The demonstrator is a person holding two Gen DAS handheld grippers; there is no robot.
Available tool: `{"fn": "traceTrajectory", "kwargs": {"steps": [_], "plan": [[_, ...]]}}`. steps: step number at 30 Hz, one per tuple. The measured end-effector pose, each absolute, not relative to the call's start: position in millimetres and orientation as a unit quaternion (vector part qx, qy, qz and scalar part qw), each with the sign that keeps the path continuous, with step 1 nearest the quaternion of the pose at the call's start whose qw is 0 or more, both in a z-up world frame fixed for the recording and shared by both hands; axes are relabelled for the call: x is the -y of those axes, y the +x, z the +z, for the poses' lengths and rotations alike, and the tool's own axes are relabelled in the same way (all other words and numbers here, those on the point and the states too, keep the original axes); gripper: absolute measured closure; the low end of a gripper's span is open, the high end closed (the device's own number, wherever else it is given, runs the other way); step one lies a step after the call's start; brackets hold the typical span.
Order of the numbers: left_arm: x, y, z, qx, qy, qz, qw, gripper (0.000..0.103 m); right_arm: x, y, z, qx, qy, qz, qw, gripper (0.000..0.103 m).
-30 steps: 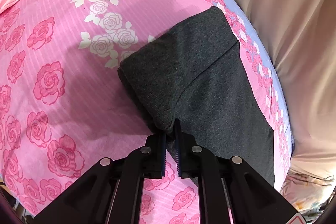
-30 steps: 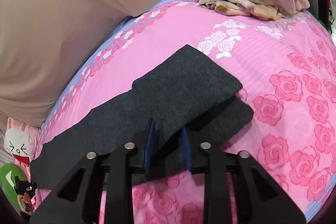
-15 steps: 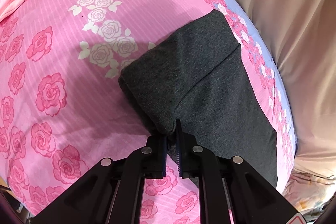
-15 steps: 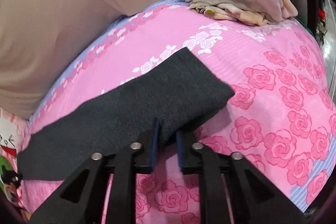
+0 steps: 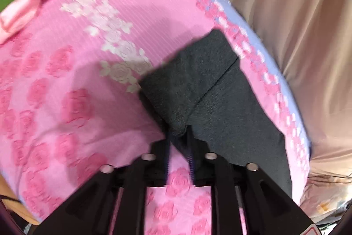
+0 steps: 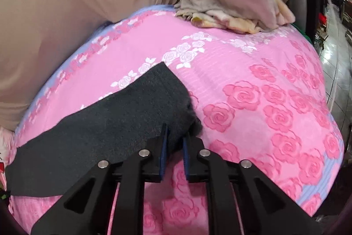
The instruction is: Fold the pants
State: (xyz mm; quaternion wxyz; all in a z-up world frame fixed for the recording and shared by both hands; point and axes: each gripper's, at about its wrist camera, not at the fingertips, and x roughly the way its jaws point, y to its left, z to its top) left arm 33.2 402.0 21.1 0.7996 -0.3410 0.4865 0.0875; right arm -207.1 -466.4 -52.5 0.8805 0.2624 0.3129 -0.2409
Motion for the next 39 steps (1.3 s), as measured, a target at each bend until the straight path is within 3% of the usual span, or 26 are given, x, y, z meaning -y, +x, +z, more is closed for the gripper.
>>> {"fn": "traceTrajectory", "kwargs": {"steps": [2,5,8,11,15,22,26,30,31,32,33,39], "plan": [[-407,21,40,-0.47,-0.327,0.11,0.812,0.084,458,-223,-43,-0.286,0.248,-0.266,0.887,0.081],[-400,18,73,-0.435,-0.317,0.106,0.836,0.082,444,-232,-34,-0.261,0.251,-0.25,0.898,0.081],[-368,43,89,-0.424,-0.292,0.075,0.854,0.07,419,-221,-27,-0.255,0.24,-0.217,0.911,0.081],[-338,78,70,-0.447,-0.238,0.086,0.858,0.068,393,-205,-24,-0.259,0.227,-0.181,0.921,0.081],[-358,109,3,-0.495,-0.221,0.161,0.825,0.068,383,-192,-31,-0.288,0.197,-0.184,0.919,0.074],[-332,73,43,-0.438,-0.185,0.162,0.865,0.07,428,-213,-20,-0.284,0.176,-0.248,0.909,0.073],[-279,40,66,-0.416,-0.159,0.1,0.89,0.052,459,-178,-25,-0.316,0.166,-0.225,0.907,0.059],[-226,20,60,-0.423,-0.136,0.062,0.894,0.051,481,-134,-33,-0.341,0.149,-0.21,0.904,0.058],[-214,19,55,-0.43,-0.128,0.055,0.892,0.051,482,-128,-35,-0.346,0.148,-0.2,0.905,0.073],[-202,20,50,-0.442,-0.118,0.045,0.888,0.051,484,-114,-41,-0.361,0.142,-0.181,0.904,0.097],[-196,17,46,-0.45,-0.113,0.044,0.885,0.051,489,-104,-48,-0.381,0.136,-0.179,0.897,0.103],[-166,19,29,-0.474,-0.123,0.036,0.871,0.051,516,-116,-31,-0.333,0.172,-0.204,0.904,0.1]]}}
